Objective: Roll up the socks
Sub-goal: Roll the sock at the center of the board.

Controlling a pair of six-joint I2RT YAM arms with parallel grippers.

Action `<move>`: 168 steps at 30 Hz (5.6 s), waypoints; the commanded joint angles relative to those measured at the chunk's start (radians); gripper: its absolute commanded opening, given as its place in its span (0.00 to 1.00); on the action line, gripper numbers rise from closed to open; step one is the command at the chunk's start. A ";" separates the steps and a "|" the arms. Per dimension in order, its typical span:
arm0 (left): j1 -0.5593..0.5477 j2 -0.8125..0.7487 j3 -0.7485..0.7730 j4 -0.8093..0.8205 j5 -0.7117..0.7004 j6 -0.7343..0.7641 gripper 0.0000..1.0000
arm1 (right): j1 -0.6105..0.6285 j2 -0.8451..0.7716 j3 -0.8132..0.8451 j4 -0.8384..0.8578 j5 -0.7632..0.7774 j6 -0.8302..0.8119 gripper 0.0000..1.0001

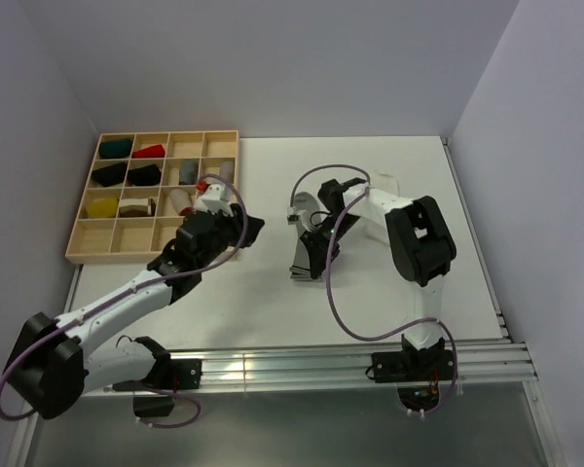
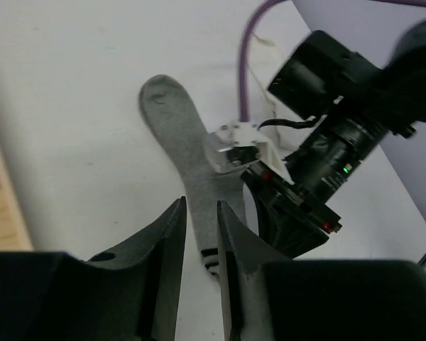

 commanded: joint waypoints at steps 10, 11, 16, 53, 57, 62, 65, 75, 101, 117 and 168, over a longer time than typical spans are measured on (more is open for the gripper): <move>-0.104 0.395 0.024 0.445 0.381 0.137 0.34 | -0.143 0.203 0.085 -0.313 -0.252 -0.096 0.22; -0.107 0.410 0.027 0.475 0.400 0.135 0.36 | -0.149 0.211 0.094 -0.313 -0.254 -0.089 0.22; -0.107 0.522 0.065 0.529 0.500 0.129 0.48 | -0.174 0.280 0.135 -0.401 -0.267 -0.134 0.22; -0.135 0.800 0.149 0.460 0.540 0.213 0.75 | -0.244 0.385 0.227 -0.316 -0.229 0.092 0.20; -0.142 0.803 0.148 0.457 0.539 0.227 0.74 | -0.252 0.395 0.235 -0.320 -0.229 0.093 0.20; -0.144 0.811 0.154 0.455 0.543 0.221 0.72 | -0.261 0.401 0.238 -0.307 -0.221 0.110 0.20; -0.144 0.816 0.157 0.451 0.540 0.212 0.69 | -0.263 0.401 0.238 -0.303 -0.218 0.115 0.20; -0.145 0.848 0.174 0.437 0.522 0.146 0.55 | -0.263 0.377 0.206 -0.231 -0.165 0.171 0.19; -0.175 0.948 0.413 -0.267 0.362 -0.028 0.00 | -0.261 -0.064 -0.018 0.206 0.200 0.322 0.35; -0.150 0.993 0.513 -0.541 0.626 -0.098 0.00 | -0.234 -0.557 -0.400 0.464 0.236 -0.003 0.41; -0.066 1.030 0.555 -0.537 0.784 -0.196 0.20 | 0.172 -0.559 -0.650 0.564 0.349 -0.103 0.25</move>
